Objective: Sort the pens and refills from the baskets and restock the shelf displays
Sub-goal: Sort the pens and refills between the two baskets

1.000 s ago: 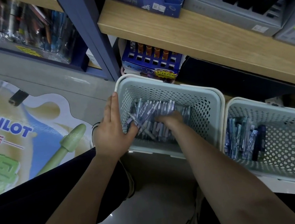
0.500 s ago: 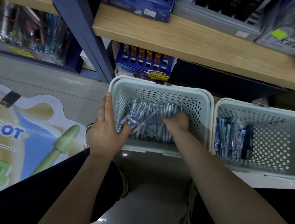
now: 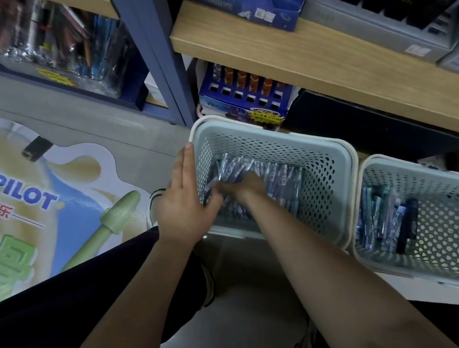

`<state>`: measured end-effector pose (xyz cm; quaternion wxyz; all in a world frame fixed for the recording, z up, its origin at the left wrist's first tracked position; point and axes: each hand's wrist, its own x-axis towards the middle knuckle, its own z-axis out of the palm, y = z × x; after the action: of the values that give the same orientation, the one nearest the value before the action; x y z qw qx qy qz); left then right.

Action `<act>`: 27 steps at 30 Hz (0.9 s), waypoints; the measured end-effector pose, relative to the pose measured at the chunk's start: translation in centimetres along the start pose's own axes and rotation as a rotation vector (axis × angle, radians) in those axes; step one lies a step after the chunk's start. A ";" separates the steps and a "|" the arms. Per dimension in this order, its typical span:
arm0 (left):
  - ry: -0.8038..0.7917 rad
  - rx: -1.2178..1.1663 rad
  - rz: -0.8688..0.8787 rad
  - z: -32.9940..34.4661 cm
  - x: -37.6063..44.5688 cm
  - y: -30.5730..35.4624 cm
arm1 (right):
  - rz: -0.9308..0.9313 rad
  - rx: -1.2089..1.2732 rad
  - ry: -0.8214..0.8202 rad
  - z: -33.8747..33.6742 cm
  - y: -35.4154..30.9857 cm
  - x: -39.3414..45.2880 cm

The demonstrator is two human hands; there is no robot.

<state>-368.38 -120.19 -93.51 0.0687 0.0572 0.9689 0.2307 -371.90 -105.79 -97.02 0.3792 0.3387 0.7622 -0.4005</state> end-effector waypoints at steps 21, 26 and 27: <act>-0.006 -0.004 0.009 -0.1 0.0 0.1 | 0.098 0.367 0.313 -1.9 3.0 1.9; -0.002 -0.023 0.010 -0.1 0.0 0.1 | 0.164 0.291 0.273 0.6 1.2 1.5; 0.001 -0.023 0.011 -0.1 0.0 0.1 | 0.182 0.254 0.251 1.1 0.9 1.7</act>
<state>-368.40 -120.18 -93.39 0.0677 0.0618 0.9659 0.2421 -371.63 -106.02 -99.18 0.2701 0.4988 0.7130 -0.4122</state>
